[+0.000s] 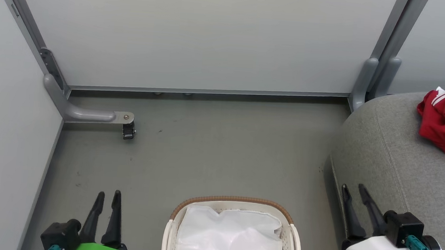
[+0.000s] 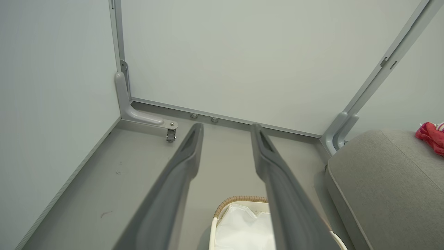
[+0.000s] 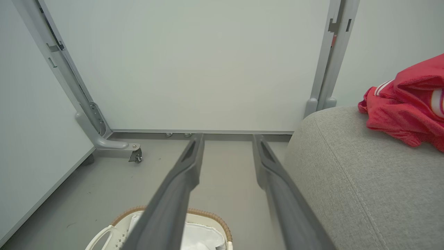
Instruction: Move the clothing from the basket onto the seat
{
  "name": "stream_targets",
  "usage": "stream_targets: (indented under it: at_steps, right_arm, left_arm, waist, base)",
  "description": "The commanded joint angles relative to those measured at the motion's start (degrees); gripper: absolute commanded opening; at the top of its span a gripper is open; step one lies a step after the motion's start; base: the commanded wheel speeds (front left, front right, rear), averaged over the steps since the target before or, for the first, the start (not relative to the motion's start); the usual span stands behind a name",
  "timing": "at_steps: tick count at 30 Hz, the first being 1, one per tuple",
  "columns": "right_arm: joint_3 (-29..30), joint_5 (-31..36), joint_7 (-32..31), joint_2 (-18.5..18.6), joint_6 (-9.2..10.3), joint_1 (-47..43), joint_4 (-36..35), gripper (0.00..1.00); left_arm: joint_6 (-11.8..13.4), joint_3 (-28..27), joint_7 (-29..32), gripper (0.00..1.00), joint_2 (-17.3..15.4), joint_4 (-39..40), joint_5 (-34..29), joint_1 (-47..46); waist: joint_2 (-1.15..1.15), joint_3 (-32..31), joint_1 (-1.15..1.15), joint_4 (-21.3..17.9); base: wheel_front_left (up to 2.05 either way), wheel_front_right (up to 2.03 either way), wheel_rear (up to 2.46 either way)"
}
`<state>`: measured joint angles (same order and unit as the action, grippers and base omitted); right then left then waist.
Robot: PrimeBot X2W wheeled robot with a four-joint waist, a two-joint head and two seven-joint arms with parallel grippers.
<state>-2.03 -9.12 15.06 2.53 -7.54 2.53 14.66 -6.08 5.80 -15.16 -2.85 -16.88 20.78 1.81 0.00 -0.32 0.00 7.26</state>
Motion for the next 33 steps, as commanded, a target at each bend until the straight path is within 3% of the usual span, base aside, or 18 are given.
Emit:
stream_targets:
  at_steps: [1, 33]
  right_arm:
    - [0.1, -0.2, -0.1, 0.0, 0.00, 0.0, 0.3, 0.00]
    - [3.1, -30.5, -8.0, 0.1, 0.02, 1.3, 0.3, 0.00]
  left_arm:
    - [0.0, 0.0, 0.1, 0.00, 0.0, -0.2, 0.2, 0.0]
    - [-0.5, -4.0, 7.5, 0.00, -0.5, 0.5, 26.7, -3.1]
  waist:
    - [0.00, 0.0, 0.00, 0.0]
    - [0.00, 0.1, 0.00, -1.7]
  base:
    - [0.00, 0.00, 0.00]
    - [0.00, 0.00, 0.00]
